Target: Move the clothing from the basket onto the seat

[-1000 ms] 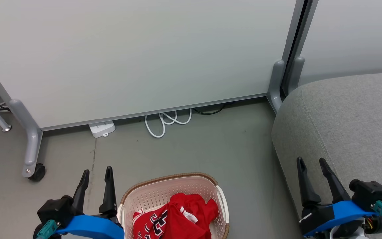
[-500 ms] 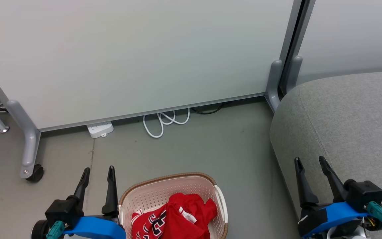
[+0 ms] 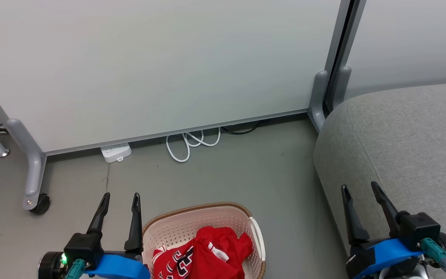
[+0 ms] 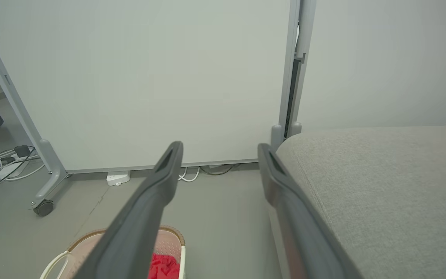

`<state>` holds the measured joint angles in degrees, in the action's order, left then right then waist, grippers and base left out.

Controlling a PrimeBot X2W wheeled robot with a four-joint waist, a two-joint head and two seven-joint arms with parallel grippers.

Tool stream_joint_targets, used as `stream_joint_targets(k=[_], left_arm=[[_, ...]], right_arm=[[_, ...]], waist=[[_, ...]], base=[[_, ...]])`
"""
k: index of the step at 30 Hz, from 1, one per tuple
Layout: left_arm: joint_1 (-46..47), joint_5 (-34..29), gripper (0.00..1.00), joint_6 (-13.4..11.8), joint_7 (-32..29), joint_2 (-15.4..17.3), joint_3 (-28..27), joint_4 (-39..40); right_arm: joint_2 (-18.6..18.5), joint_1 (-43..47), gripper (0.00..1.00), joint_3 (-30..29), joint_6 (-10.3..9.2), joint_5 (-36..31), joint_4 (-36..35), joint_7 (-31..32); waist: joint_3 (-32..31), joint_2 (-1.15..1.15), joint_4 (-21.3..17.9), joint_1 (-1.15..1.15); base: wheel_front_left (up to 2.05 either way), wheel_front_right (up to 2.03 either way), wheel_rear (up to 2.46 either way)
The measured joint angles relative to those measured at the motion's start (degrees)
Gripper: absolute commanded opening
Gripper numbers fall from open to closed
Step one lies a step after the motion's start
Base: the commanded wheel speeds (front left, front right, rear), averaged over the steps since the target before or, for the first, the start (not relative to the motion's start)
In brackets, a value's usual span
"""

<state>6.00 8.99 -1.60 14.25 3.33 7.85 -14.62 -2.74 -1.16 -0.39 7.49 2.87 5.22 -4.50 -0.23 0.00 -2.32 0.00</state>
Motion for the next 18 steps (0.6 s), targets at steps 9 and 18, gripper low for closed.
stream_joint_targets(k=[9,18], left_arm=[[0.00,-1.02,1.00,-0.27,0.80,-0.12,-0.43,0.19],[0.00,0.40,1.00,-0.16,0.80,-0.32,-0.73,0.33]], right_arm=[[-0.01,0.03,1.00,0.21,0.01,-2.46,-0.47,-0.42],[-0.01,0.04,1.00,0.22,0.00,-2.32,-0.47,-0.55]], waist=[[-0.06,0.00,-0.01,0.00],[0.42,0.00,0.01,0.00]], base=[[0.00,0.00,0.00],[0.00,0.00,0.00]])
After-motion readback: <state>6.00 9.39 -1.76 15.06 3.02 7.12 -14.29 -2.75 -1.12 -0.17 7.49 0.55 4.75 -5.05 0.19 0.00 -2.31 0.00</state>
